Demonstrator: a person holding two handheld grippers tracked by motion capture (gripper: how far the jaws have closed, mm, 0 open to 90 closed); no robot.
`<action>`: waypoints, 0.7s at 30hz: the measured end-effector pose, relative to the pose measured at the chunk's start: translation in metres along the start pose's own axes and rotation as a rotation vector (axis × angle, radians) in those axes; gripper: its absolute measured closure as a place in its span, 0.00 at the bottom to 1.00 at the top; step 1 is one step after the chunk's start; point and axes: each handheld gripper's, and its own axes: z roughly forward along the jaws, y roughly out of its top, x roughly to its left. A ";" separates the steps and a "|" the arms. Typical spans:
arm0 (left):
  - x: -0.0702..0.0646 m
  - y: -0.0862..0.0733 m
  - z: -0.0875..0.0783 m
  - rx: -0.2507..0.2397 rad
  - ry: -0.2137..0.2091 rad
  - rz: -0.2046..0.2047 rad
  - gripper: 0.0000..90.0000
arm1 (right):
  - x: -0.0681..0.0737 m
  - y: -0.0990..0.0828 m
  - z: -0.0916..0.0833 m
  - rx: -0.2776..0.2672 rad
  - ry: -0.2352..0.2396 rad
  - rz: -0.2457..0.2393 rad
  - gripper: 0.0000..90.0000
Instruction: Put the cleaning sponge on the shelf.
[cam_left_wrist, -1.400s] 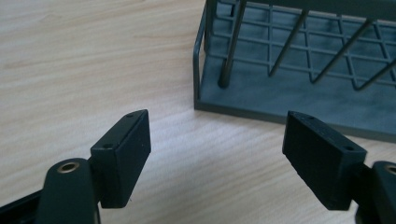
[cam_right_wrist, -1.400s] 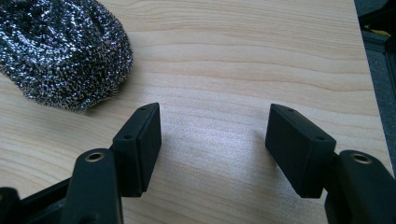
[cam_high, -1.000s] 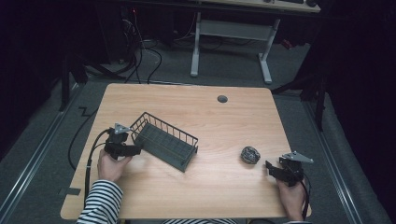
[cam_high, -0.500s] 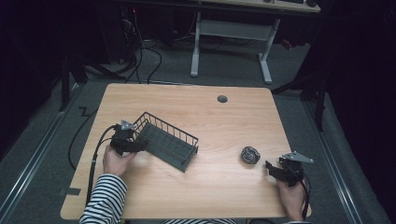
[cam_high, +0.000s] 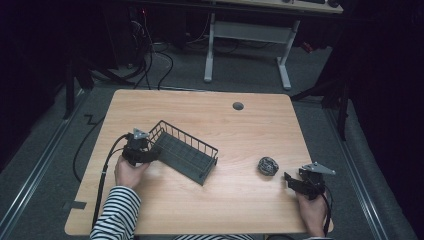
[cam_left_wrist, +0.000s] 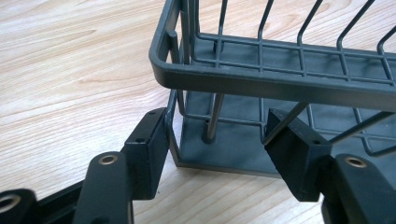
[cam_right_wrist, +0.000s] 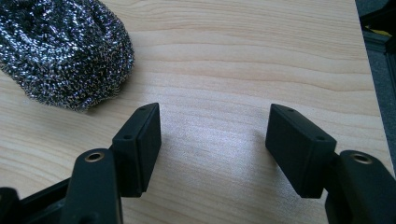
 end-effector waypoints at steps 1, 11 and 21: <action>-0.003 0.001 0.001 -0.003 0.000 -0.002 0.45 | 0.000 0.000 0.000 0.000 0.000 0.000 0.40; -0.024 0.008 0.011 -0.008 -0.003 -0.013 0.45 | 0.000 0.000 0.000 0.000 0.000 0.000 0.40; -0.046 0.023 0.025 -0.002 0.011 -0.021 0.45 | 0.000 0.000 0.000 0.000 0.000 0.000 0.40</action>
